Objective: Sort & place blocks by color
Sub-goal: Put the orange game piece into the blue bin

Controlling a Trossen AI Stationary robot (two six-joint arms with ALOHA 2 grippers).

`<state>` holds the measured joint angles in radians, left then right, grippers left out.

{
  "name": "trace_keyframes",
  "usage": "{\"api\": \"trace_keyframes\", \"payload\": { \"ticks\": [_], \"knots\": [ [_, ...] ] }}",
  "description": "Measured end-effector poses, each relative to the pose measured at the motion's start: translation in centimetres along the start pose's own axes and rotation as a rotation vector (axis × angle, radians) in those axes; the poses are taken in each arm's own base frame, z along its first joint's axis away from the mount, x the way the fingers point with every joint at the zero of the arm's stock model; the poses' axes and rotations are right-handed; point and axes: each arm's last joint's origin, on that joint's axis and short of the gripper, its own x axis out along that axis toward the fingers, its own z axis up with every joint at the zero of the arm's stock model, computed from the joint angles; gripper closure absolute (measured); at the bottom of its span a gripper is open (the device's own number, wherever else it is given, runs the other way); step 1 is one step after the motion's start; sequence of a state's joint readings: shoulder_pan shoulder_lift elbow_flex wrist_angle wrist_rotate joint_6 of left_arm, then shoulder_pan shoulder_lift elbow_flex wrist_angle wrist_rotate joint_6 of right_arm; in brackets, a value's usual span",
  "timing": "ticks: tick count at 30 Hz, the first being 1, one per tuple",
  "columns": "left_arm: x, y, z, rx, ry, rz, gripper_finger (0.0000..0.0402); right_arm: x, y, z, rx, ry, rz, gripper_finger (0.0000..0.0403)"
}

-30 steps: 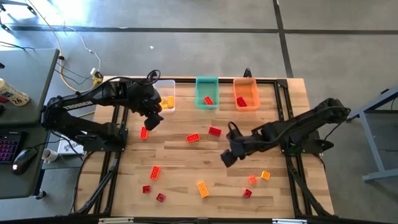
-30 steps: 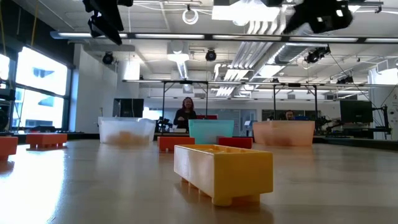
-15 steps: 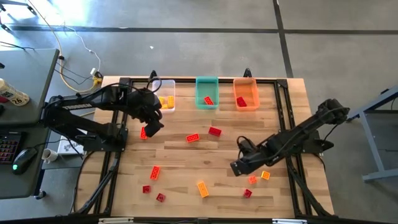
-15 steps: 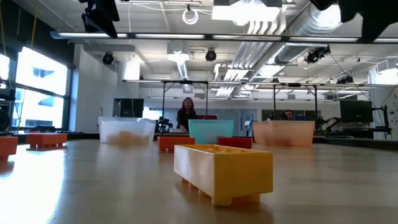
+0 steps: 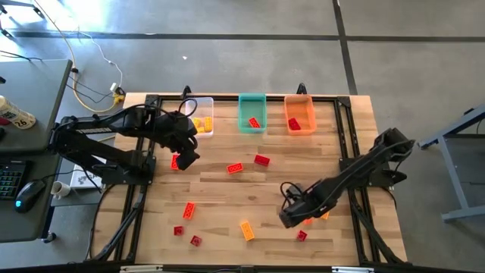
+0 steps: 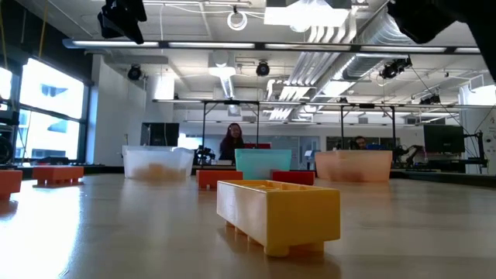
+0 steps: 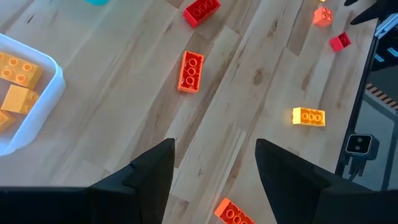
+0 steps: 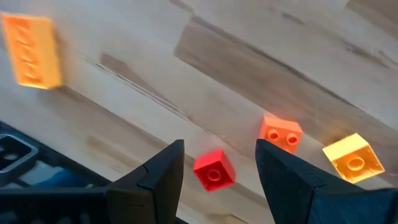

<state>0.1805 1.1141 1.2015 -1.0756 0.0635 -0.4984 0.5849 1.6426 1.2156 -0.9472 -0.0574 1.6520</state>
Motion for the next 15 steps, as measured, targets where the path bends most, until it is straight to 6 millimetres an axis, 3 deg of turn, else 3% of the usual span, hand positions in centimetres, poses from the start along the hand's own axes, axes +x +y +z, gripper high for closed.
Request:
{"api": "trace_keyframes", "payload": {
  "ticks": [15],
  "knots": [
    [0.0, 0.1, 0.1, -0.007, -0.028, 0.044, 0.0190, 2.3, -0.4, -1.7, -0.022, 0.045, -0.142, 0.0217]
  ]
}}
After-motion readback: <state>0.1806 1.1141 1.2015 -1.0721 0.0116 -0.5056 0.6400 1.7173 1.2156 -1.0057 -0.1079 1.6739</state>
